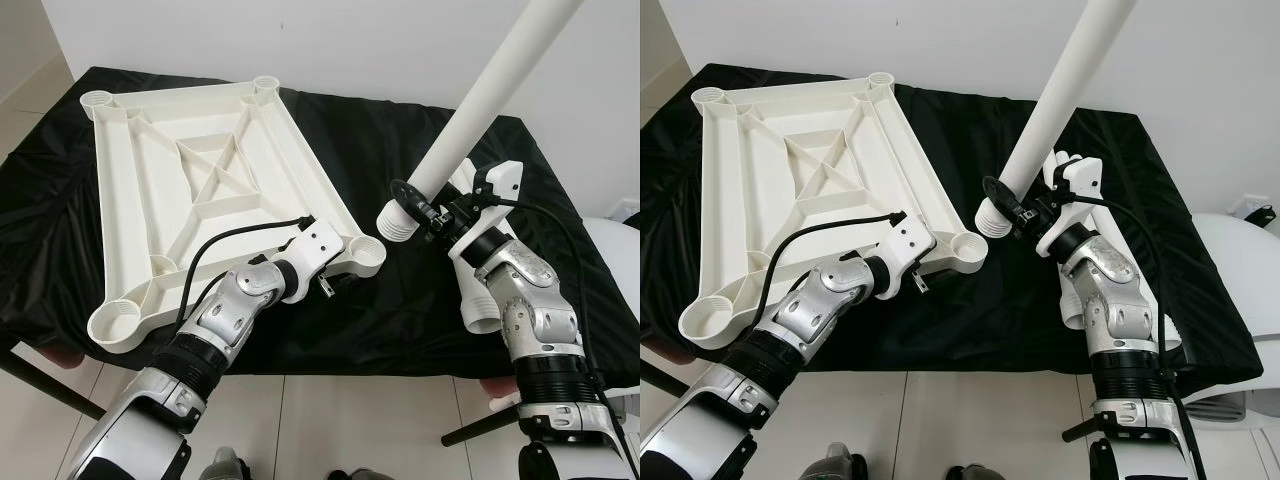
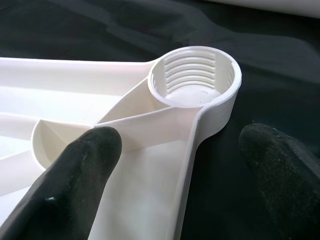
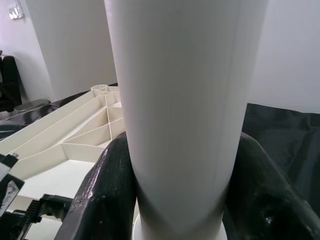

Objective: Building children table

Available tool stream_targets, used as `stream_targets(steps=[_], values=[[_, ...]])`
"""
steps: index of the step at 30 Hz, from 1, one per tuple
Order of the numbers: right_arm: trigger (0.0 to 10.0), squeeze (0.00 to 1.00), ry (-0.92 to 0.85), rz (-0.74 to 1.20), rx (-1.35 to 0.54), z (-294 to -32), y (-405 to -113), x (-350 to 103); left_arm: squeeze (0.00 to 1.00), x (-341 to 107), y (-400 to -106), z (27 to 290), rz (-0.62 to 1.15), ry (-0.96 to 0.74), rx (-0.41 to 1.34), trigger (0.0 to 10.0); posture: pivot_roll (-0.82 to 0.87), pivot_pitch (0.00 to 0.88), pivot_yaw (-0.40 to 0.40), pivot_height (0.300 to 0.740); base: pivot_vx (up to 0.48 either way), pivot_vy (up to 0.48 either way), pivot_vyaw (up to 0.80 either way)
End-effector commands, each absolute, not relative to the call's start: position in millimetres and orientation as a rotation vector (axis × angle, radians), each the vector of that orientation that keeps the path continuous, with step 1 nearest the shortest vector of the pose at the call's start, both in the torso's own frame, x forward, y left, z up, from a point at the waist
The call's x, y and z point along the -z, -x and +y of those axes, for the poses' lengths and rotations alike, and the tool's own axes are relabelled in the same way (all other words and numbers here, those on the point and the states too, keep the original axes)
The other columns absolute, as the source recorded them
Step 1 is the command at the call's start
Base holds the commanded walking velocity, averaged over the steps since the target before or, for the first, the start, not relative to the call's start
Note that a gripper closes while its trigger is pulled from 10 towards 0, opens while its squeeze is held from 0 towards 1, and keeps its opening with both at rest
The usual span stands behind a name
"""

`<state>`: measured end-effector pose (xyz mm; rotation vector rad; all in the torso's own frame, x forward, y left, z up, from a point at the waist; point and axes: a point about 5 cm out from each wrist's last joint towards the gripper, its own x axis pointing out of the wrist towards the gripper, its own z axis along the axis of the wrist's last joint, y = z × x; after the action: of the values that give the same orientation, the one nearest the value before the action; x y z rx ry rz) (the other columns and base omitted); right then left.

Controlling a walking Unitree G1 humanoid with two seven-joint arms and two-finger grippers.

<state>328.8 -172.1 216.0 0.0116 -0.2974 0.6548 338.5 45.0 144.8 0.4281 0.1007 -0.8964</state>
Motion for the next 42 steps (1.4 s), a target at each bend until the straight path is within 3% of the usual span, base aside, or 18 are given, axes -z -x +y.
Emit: stream_targets(steps=[1,12,22,30,31,32,33,34,42], values=[[10.0,0.00,-0.005,-0.309,-0.664,-173.8,-326.2,-219.0,0.00,-129.7,-336.4,46.8,0.174,-0.429,0.918,10.0,-0.06,0.072,-0.042,0.740,0.000,0.000,0.00],[10.0,0.00,0.003,-0.307,-0.667,-173.5,-324.0,-219.2,0.00,-115.7,-331.7,44.9,0.230,-0.425,0.981,10.0,-0.07,0.074,-0.034,0.740,0.000,0.000,0.00],[10.0,0.00,0.007,-0.305,-0.661,-175.2,-323.7,-219.1,0.00,-114.3,-314.0,38.8,0.183,-0.512,1.152,10.0,-0.07,0.081,-0.036,0.740,0.000,0.000,0.00],[10.0,0.00,0.009,-0.304,-0.664,-172.8,-324.5,-218.4,0.00,-115.2,-324.2,43.9,0.220,-0.445,1.076,10.0,-0.06,0.084,-0.037,0.740,0.000,0.000,0.00],[10.0,0.00,0.009,-0.302,-0.664,-172.8,-324.5,-217.9,0.00,-117.1,-325.9,45.6,0.224,-0.416,1.068,8.8,-0.06,0.085,-0.038,0.740,0.000,0.000,0.00],[10.0,0.00,0.010,-0.300,-0.665,-172.7,-324.3,-217.3,0.00,-117.6,-327.3,47.5,0.231,-0.399,1.060,4.4,-0.06,0.086,-0.037,0.740,0.000,0.000,0.00],[10.0,0.00,0.010,-0.300,-0.665,-172.7,-324.3,-217.3,0.00,-117.6,-327.3,47.5,0.231,-0.399,1.060,4.4,-0.06,0.086,-0.037,0.740,0.000,0.000,0.00],[10.0,0.00,0.011,-0.298,-0.666,-172.6,-324.1,-216.9,0.00,-117.5,-328.3,49.2,0.238,-0.385,1.053,0.0,-0.06,0.086,-0.037,0.740,0.000,0.000,0.00],[10.0,0.00,0.011,-0.298,-0.669,-172.8,-323.9,-217.3,0.00,-113.8,-328.0,53.4,0.272,-0.359,1.052,0.0,-0.06,0.090,-0.039,0.740,0.000,0.000,0.00]])
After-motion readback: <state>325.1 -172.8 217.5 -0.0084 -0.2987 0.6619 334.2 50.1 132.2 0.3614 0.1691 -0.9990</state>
